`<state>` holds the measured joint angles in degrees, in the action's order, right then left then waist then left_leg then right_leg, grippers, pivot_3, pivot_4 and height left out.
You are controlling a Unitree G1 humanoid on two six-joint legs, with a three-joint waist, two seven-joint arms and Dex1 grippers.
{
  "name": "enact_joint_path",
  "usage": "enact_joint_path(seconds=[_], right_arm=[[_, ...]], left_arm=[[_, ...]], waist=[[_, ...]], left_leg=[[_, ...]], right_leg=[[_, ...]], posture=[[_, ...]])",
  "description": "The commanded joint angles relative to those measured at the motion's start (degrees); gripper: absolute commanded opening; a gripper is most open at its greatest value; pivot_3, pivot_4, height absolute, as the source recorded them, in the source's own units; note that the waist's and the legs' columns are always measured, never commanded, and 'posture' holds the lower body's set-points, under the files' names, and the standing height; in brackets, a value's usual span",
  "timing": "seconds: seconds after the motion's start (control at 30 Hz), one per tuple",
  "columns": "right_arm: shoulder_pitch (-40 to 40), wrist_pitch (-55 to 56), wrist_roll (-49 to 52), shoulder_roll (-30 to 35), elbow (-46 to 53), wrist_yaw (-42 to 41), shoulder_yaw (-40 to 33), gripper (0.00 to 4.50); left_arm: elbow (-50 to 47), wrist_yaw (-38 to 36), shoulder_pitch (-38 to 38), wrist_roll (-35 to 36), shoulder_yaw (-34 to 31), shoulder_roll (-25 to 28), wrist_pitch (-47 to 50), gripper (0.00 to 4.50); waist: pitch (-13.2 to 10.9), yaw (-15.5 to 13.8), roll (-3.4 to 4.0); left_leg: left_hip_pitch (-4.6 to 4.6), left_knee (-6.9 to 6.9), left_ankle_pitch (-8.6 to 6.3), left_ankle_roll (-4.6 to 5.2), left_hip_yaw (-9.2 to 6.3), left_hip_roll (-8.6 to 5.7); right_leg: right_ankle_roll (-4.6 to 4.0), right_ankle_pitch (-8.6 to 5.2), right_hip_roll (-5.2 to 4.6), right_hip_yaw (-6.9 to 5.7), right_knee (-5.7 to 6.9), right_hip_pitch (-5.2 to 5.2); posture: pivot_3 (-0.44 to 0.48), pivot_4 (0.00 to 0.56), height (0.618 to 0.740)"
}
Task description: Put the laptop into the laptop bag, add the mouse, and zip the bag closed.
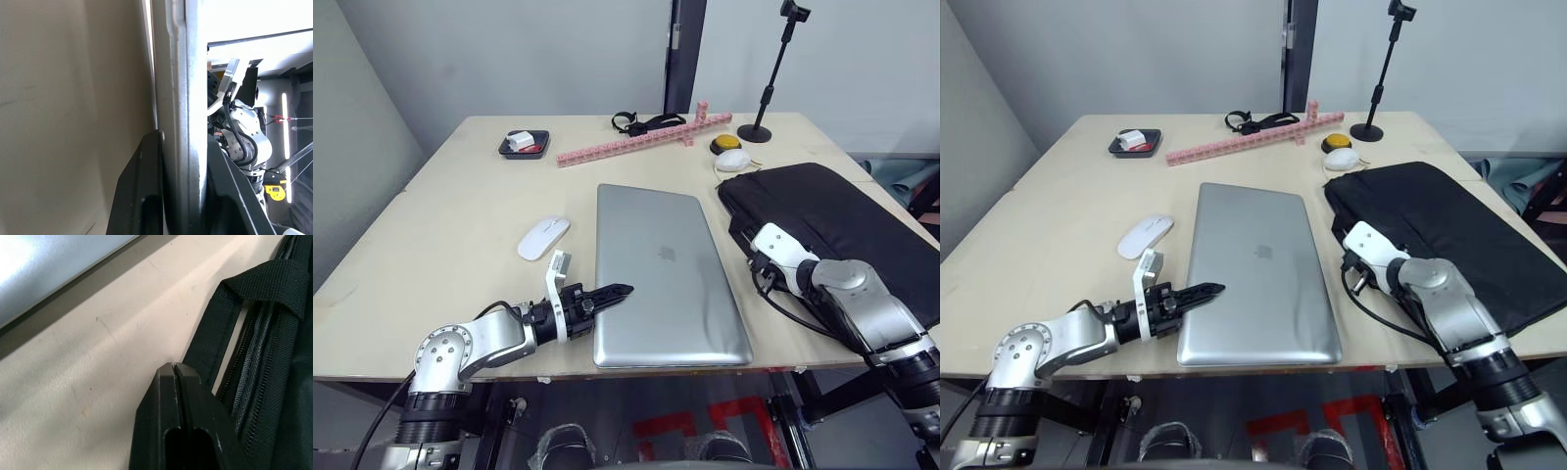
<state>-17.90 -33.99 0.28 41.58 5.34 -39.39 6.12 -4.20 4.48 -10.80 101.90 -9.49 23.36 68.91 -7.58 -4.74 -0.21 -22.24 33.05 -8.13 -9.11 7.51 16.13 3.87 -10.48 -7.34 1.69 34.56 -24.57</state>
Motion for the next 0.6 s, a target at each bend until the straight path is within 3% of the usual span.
enact_joint_path(seconds=[0.03,0.1,0.13,0.53,0.6], right_arm=[[0.6,-1.9,2.4,-0.5,3.1,-0.5,-2.7,0.03],[0.7,-2.1,3.0,0.2,4.1,-0.8,-3.7,0.03],[0.7,-2.2,3.3,0.6,4.5,-0.8,-4.1,0.27],[-1.9,-7.1,3.9,-0.4,1.3,1.1,-4.2,4.3],[-2.1,-8.7,4.7,-0.9,1.1,0.8,-4.2,4.46]], left_arm=[[-4.4,-2.0,-0.8,3.8,0.2,0.9,-2.0,0.39],[-4.4,-2.3,-0.8,3.9,0.6,1.4,-2.4,0.39],[-4.3,-2.5,-0.7,4.0,0.8,1.7,-2.6,0.39],[-2.8,-7.8,0.1,0.2,1.5,3.2,-2.8,0.39],[-2.9,-8.4,0.3,-0.4,1.5,3.2,-2.8,0.39]], waist=[[0.0,0.0,0.0],[0.0,-0.1,0.0],[0.0,-0.1,0.0],[0.0,0.0,0.01],[0.0,0.0,0.01]], left_leg=[[0.01,0.0,-0.01,0.0,0.0,0.0],[0.03,0.0,-0.02,-0.01,0.0,0.0],[0.04,0.0,-0.02,-0.02,0.0,0.0],[0.1,0.02,-0.01,-0.02,0.03,0.0],[0.11,0.02,-0.01,-0.02,0.03,0.0]], right_leg=[[0.0,0.0,0.0,0.0,0.02,0.0],[0.01,0.0,0.0,0.01,0.06,0.0],[0.02,0.0,0.0,0.01,0.07,0.0],[0.05,-0.01,0.0,0.04,0.14,0.0],[0.05,-0.01,0.0,0.05,0.15,0.0]], posture=[[0.0,0.15,0.74],[0.0,0.15,0.74],[0.0,0.15,0.74],[0.0,0.15,0.74],[0.0,0.15,0.74]])
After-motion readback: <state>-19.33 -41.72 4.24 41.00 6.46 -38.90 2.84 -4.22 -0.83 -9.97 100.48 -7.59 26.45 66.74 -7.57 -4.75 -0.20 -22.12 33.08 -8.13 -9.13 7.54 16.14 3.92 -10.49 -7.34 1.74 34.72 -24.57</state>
